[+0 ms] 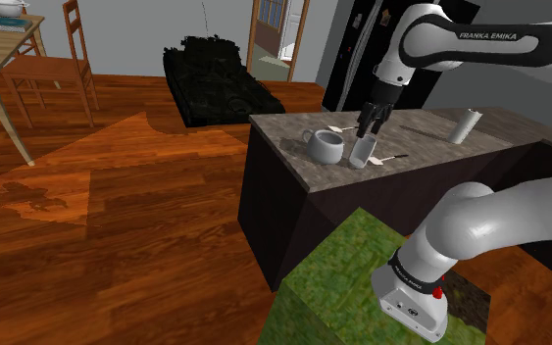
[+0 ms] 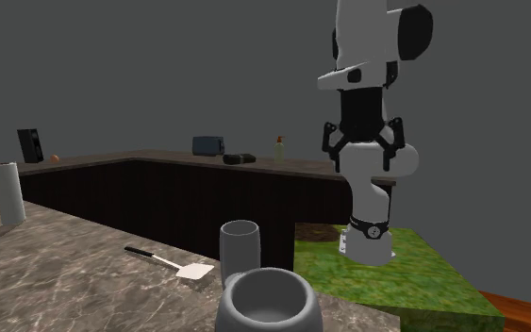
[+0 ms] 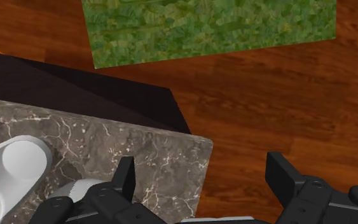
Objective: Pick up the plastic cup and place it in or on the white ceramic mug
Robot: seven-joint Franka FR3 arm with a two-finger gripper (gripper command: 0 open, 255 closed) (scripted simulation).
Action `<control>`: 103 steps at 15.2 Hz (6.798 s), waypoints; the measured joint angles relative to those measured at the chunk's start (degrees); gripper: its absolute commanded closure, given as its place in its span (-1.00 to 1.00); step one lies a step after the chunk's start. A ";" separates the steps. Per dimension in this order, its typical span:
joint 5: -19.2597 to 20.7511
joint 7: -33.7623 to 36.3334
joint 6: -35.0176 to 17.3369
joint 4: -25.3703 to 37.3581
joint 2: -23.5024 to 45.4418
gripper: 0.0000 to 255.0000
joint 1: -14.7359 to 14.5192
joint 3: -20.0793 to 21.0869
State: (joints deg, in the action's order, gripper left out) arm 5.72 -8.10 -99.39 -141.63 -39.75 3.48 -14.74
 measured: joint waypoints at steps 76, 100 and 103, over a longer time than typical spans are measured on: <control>0.68 -28.80 -1.07 27.20 26.49 1.00 -0.02 -19.67; -10.01 -21.08 0.20 44.35 45.08 1.00 -5.81 -14.77; -10.10 -21.03 -2.23 42.01 45.17 1.00 -5.94 -14.66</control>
State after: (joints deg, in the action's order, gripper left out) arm -4.38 -29.13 -101.62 -99.62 5.42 -2.46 -29.40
